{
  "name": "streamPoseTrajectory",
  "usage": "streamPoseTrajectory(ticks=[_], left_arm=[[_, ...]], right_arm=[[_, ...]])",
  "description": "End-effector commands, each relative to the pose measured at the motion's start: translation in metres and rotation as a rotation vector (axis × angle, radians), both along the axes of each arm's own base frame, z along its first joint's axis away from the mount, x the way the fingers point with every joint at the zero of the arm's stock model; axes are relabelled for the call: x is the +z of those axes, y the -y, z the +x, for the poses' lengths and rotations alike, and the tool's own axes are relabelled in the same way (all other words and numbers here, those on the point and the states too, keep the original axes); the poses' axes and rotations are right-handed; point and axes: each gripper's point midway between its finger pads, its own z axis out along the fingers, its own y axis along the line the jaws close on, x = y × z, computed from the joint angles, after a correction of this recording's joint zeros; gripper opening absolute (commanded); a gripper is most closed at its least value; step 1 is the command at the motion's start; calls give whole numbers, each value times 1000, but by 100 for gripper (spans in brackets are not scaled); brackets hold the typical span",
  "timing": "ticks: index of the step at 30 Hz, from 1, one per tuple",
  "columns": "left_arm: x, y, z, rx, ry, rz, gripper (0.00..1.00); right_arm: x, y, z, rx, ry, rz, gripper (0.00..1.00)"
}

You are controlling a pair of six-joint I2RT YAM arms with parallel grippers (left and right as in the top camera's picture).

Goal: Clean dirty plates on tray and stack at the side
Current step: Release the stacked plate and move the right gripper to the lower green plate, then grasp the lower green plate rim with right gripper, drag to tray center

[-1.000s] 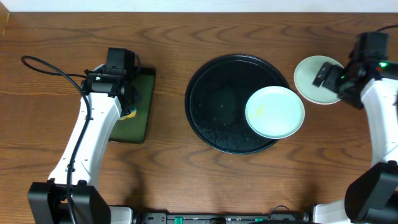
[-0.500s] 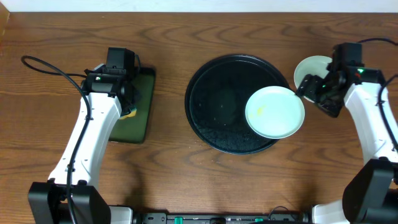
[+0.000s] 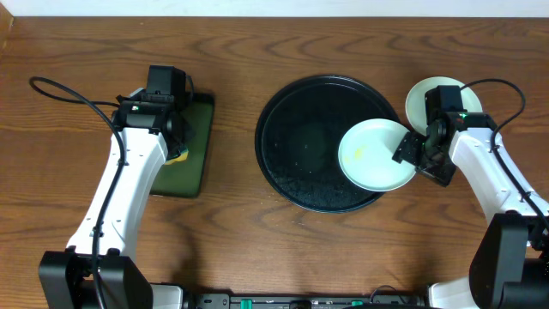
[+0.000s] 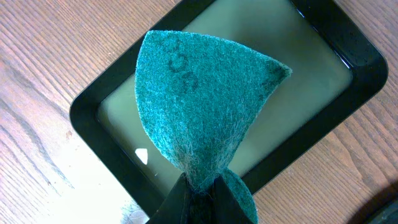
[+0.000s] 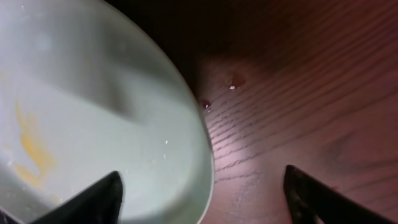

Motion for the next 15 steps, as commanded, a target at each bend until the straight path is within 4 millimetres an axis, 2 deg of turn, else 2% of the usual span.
streamPoseTrajectory(ticks=[1, 4, 8, 12, 15], left_arm=[[2, -2, 0, -5, 6, 8, 8], [2, -2, 0, -5, 5, 8, 8], [2, -2, 0, -5, 5, 8, 8], [2, -2, 0, -5, 5, 8, 8], [2, -2, 0, -5, 5, 8, 8]], right_arm=[[-2, 4, -1, -14, -3, -37, 73], [-12, 3, -3, -13, -9, -36, 72], [-27, 1, -7, -26, -21, -23, 61], [-32, 1, -10, -27, -26, -21, 57], [-32, 1, -8, -27, -20, -20, 42]])
